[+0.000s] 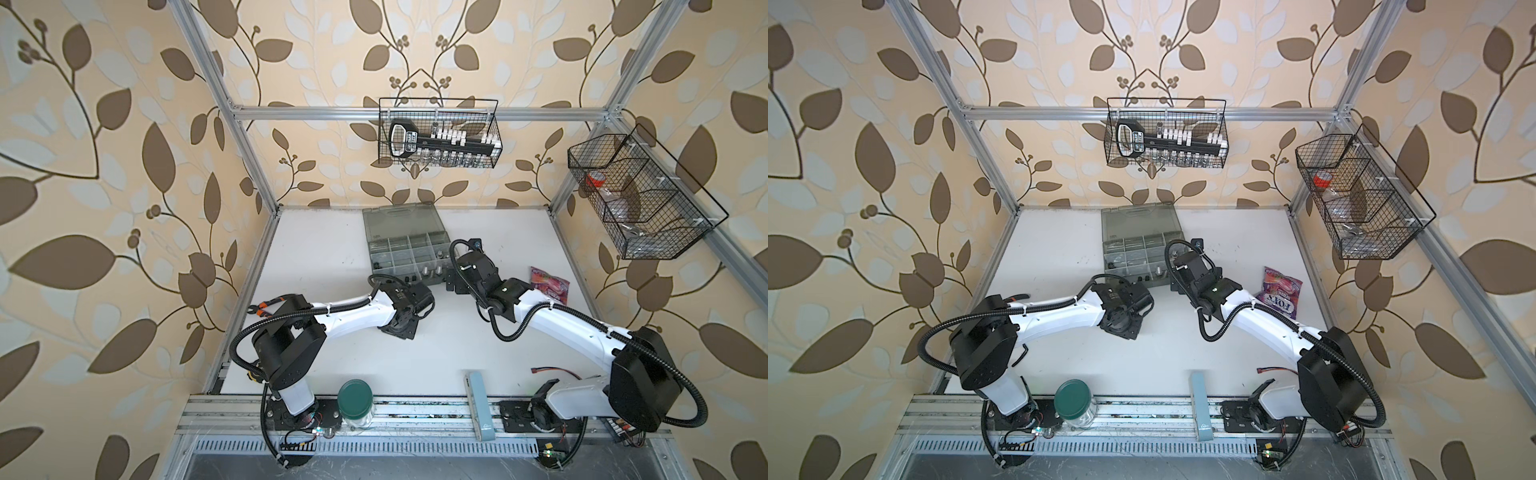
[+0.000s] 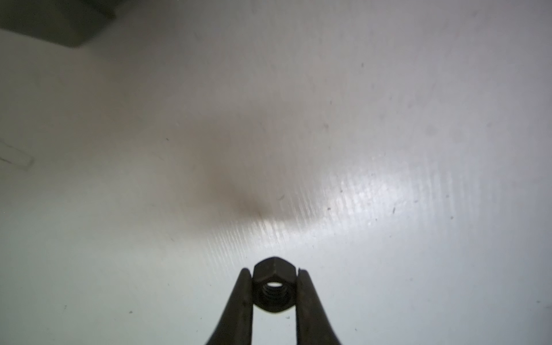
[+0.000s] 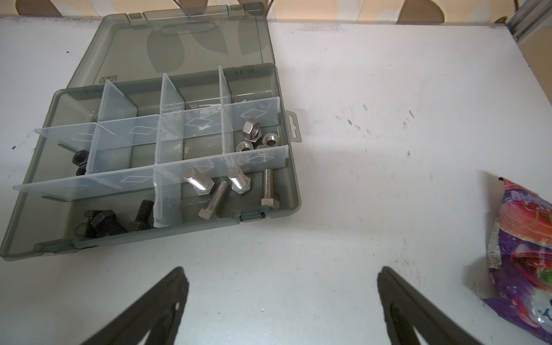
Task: Sort the screws and nuts into containers
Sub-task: Pick up the nut from the bottom-center of the table, then place the nut into the container.
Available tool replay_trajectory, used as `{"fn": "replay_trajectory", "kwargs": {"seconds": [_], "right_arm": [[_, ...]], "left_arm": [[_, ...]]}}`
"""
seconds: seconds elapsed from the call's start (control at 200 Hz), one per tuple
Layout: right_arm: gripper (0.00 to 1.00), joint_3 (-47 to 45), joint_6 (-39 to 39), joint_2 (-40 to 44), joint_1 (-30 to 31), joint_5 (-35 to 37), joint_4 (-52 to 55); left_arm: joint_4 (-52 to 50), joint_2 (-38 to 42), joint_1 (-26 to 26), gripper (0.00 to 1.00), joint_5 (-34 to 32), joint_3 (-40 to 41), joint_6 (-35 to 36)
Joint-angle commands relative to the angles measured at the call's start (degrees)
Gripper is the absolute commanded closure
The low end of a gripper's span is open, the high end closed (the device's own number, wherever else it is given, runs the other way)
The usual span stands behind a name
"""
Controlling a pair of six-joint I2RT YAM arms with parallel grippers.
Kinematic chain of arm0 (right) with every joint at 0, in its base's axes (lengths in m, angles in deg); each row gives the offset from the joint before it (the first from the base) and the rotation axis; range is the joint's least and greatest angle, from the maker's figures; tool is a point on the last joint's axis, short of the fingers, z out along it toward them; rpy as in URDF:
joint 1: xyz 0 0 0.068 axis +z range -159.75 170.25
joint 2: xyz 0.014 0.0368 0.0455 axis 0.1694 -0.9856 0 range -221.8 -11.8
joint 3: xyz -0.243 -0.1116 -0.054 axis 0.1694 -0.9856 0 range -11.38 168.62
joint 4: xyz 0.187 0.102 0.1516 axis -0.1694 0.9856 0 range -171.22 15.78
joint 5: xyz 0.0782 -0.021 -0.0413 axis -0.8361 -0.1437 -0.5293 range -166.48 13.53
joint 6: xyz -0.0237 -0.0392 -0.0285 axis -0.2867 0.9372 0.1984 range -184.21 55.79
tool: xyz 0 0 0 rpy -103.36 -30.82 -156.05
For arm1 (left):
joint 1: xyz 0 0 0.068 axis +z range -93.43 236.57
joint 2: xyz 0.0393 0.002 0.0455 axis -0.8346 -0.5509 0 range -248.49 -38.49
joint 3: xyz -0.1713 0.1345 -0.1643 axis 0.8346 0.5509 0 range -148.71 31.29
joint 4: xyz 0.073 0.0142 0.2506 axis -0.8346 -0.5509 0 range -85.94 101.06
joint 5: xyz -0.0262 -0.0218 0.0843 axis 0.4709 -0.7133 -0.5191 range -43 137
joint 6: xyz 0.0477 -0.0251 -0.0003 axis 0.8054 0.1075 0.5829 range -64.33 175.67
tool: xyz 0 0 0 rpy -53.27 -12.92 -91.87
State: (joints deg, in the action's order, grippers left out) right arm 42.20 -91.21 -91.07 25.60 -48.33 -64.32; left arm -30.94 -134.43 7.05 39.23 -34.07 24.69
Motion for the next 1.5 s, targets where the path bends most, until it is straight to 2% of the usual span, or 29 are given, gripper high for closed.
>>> {"fn": "replay_trajectory", "kwargs": {"seconds": [0.0, 0.21, 0.38, 0.615, 1.005, 1.06, 1.235, 1.409, 1.494], "right_arm": [[0.00, 1.0, -0.8, 1.3, 0.2, 1.6, 0.7], [0.00, 0.5, -1.0, 2.1, 0.2, 1.9, 0.5], [0.00, 0.2, -0.9, 2.8, 0.2, 2.3, 0.4], [0.00, -0.1, -1.1, 3.8, 0.2, 2.8, 0.6], [0.00, 0.3, -0.9, 3.5, 0.2, 3.1, 0.7], [0.00, 0.3, -0.9, 3.5, 0.2, 3.2, 0.7], [0.00, 0.1, -0.9, 3.8, 0.1, 3.5, 0.7], [0.00, 0.1, -1.1, 4.1, 0.1, 3.9, 0.7], [0.00, 0.3, -1.0, 4.2, 0.0, 4.2, 0.4]], "left_arm": [[-1.4, 3.1, 4.9, 0.84, -2.4, -5.2, 3.0], [0.8, 1.5, 15.0, 0.84, -3.7, -14.4, 7.0], [0.0, -5.5, 20.1, 0.84, -2.0, -24.3, 9.7], [-0.4, -14.3, 23.3, 0.84, 1.2, -31.7, 10.3], [1.0, -21.4, 26.0, 0.84, 4.1, -33.2, 9.0], [1.0, -22.0, 26.1, 0.80, 4.2, -33.5, 9.0], [1.7, -22.6, 26.3, 0.48, 5.9, -33.9, 8.6], [2.0, -20.4, 26.3, 0.46, 6.3, -33.3, 8.2], [2.1, -17.8, 26.3, 0.40, 5.8, -31.9, 8.0]]}}
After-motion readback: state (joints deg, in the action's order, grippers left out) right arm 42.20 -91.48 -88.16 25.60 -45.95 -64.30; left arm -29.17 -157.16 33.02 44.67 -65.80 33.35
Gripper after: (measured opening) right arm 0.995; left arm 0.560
